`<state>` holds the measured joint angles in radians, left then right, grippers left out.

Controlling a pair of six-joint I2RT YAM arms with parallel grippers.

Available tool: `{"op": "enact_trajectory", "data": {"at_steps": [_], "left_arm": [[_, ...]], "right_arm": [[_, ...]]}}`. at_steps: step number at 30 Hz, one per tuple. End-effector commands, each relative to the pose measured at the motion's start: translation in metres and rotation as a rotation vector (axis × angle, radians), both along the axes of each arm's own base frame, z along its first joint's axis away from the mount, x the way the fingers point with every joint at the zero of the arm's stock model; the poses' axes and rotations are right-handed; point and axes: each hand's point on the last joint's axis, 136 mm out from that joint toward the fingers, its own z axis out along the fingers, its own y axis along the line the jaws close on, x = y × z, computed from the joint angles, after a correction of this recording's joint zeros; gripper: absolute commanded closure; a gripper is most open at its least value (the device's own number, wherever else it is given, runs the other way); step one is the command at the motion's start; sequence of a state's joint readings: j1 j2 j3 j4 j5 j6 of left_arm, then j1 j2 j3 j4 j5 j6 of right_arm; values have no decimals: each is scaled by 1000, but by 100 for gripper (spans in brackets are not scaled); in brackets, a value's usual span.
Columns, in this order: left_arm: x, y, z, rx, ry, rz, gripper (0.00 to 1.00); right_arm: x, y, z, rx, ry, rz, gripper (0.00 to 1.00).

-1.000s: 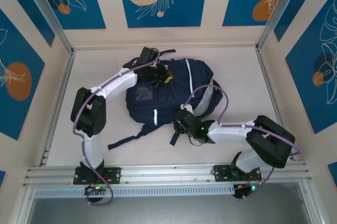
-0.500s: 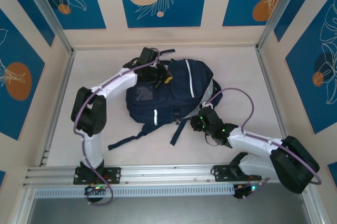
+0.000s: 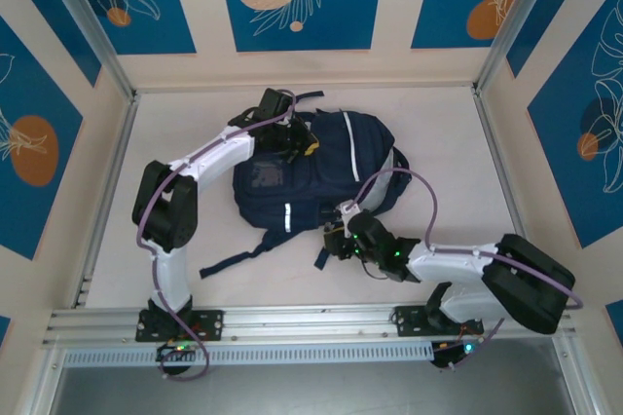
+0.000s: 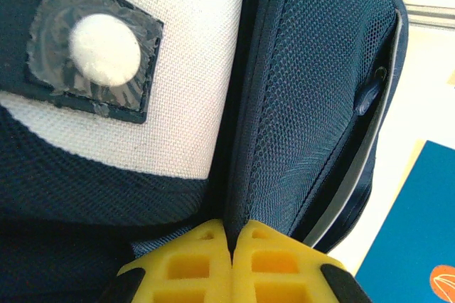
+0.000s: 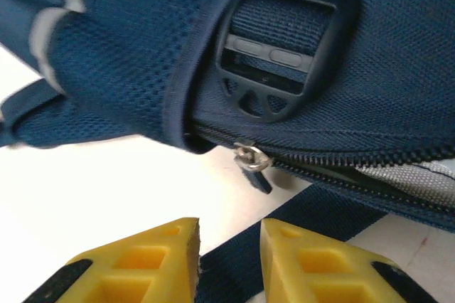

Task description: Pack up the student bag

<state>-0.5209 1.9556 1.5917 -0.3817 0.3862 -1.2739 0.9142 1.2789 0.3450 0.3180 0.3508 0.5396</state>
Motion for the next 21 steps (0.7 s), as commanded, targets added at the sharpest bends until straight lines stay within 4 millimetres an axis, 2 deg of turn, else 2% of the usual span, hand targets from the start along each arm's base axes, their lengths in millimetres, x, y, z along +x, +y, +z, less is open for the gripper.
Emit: {"op": "enact_trajectory", "data": {"at_steps": [1, 9, 15, 21], "left_arm": [[13, 12, 2, -3, 1, 47, 100], [12, 12, 0, -3, 3, 45, 100], [11, 13, -5, 3, 13, 46, 100], [12, 13, -7, 4, 20, 45, 100]], "right_arm": [[22, 2, 6, 7, -17, -138, 69], [36, 22, -6, -30, 5, -167, 67], [39, 0, -17, -106, 23, -275, 83], [33, -11, -20, -111, 26, -283, 87]]}}
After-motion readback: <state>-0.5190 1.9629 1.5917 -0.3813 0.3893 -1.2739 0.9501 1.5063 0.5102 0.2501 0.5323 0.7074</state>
